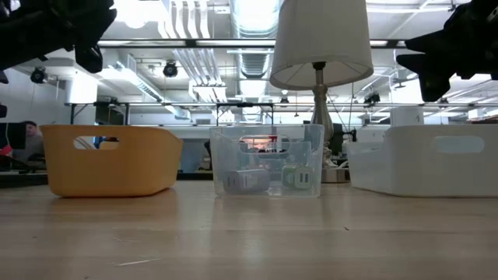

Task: Pick and place items into bin
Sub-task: Return to Home Position

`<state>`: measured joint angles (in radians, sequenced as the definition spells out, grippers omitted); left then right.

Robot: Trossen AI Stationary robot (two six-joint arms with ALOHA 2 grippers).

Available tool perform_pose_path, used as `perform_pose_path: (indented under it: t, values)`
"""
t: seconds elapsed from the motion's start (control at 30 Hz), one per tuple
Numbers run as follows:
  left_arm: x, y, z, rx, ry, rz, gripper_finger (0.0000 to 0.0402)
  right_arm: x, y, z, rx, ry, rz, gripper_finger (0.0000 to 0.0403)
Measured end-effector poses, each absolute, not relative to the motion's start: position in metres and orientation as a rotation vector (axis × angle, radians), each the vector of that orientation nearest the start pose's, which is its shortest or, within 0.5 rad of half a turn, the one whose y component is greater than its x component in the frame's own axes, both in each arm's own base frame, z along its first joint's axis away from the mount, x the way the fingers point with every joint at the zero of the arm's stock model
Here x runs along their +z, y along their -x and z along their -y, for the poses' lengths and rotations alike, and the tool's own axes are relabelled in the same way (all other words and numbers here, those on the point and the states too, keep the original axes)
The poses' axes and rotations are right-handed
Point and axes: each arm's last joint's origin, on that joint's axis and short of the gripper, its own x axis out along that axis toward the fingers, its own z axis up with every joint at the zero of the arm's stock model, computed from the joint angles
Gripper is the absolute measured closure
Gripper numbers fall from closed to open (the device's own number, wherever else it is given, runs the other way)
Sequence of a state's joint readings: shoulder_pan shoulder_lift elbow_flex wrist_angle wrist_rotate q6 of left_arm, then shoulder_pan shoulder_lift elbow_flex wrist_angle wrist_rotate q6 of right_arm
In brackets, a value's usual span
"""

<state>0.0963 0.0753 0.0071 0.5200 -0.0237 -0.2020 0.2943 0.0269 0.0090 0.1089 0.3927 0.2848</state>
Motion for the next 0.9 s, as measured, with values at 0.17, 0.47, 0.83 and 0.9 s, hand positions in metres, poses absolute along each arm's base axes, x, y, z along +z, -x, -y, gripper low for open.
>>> perform_pose_path:
  t: [0.17, 0.47, 0.83, 0.9]
  values:
    - [0.208, -0.094, -0.010, 0.071, 0.182, 0.446, 0.0338, 0.176, -0.095, -0.017, -0.084, -0.319, 0.110, 0.0270]
    - [0.206, -0.096, -0.010, 0.073, 0.183, 0.425, 0.0338, 0.177, -0.094, -0.010, -0.154, -0.320, 0.140, 0.0269]
    - [0.206, -0.097, -0.010, 0.078, 0.184, 0.417, 0.0338, 0.170, -0.096, -0.010, 0.207, -0.046, 0.035, 0.0270]
    - [0.205, -0.097, -0.010, 0.078, 0.184, 0.412, 0.0338, 0.170, -0.096, -0.010, 0.210, -0.051, 0.034, 0.0271]
